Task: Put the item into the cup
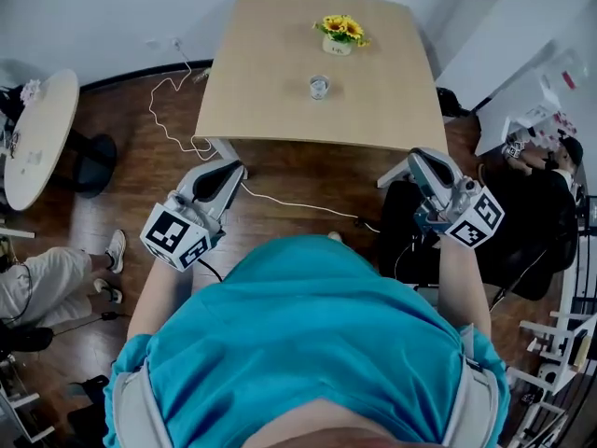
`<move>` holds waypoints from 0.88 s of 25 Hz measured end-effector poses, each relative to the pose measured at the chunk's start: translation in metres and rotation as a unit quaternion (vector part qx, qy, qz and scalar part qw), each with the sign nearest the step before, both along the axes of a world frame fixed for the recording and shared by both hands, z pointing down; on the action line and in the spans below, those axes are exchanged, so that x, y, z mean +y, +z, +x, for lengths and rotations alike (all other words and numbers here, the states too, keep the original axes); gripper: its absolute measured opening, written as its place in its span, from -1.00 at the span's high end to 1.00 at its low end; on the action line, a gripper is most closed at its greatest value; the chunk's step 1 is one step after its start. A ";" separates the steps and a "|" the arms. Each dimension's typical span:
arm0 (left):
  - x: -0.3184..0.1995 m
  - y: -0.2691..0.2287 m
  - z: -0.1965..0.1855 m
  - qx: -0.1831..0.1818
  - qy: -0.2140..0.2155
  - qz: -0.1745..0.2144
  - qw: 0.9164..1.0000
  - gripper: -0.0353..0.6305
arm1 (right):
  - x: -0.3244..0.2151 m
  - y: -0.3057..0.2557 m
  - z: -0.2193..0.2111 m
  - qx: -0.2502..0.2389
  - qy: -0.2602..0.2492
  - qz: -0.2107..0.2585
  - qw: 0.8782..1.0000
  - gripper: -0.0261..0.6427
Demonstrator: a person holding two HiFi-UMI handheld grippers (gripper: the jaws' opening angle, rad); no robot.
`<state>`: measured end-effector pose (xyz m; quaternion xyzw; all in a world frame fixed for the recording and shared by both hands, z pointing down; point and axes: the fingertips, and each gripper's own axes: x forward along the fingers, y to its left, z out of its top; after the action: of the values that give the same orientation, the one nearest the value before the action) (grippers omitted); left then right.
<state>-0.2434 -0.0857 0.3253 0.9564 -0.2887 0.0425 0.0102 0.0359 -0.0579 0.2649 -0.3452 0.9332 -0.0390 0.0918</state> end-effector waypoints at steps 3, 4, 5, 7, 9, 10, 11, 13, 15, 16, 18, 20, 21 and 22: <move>0.040 -0.013 -0.004 0.034 -0.017 0.010 0.999 0.88 | 0.047 -0.012 -0.002 0.005 -0.008 0.023 1.000 0.92; 0.053 -0.017 0.001 0.043 -0.021 0.015 0.999 0.88 | 0.062 -0.013 0.003 0.005 -0.010 0.029 1.000 0.92; 0.066 -0.021 0.009 0.050 -0.024 0.020 0.998 0.88 | 0.076 -0.014 0.010 0.005 -0.012 0.033 0.999 0.92; 0.090 -0.029 0.031 0.063 -0.028 0.033 0.997 0.88 | 0.100 -0.011 0.029 0.007 -0.015 0.038 0.999 0.92; 0.111 -0.032 0.053 0.079 -0.035 0.037 0.996 0.88 | 0.121 0.000 0.047 0.011 -0.016 0.033 0.999 0.92; 0.122 -0.029 0.062 0.088 -0.039 0.030 0.995 0.88 | 0.133 0.009 0.054 0.012 -0.018 0.025 0.999 0.92; 0.133 -0.025 0.071 0.096 -0.043 0.020 0.994 0.88 | 0.146 0.018 0.059 0.012 -0.022 0.015 1.000 0.92; 0.150 -0.017 0.088 0.107 -0.047 0.003 0.993 0.88 | 0.167 0.037 0.069 0.011 -0.032 -0.005 0.999 0.92; 0.164 -0.014 0.104 0.114 -0.048 -0.003 0.992 0.88 | 0.179 0.049 0.081 -0.002 -0.031 -0.025 0.999 0.92; 0.172 -0.015 0.110 0.115 -0.045 -0.001 0.992 0.88 | 0.184 0.053 0.086 -0.007 -0.029 -0.032 0.999 0.92; 0.186 -0.019 0.118 0.107 -0.039 0.013 0.993 0.88 | 0.191 0.058 0.092 -0.009 -0.026 -0.036 0.999 0.92; 0.191 -0.024 0.117 0.099 -0.037 0.027 0.994 0.88 | 0.194 0.060 0.091 0.000 -0.021 -0.030 0.999 0.92; 0.190 -0.025 0.113 0.103 -0.038 0.027 0.994 0.88 | 0.194 0.061 0.090 0.007 -0.016 -0.026 1.000 0.92; 0.189 -0.026 0.108 0.111 -0.040 0.022 0.993 0.88 | 0.194 0.062 0.087 0.014 -0.011 -0.023 1.000 0.92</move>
<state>-0.1349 0.1034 0.2989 0.9429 -0.3246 -0.0703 0.0228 0.1228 0.1356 0.3267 -0.3377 0.9369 -0.0564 0.0710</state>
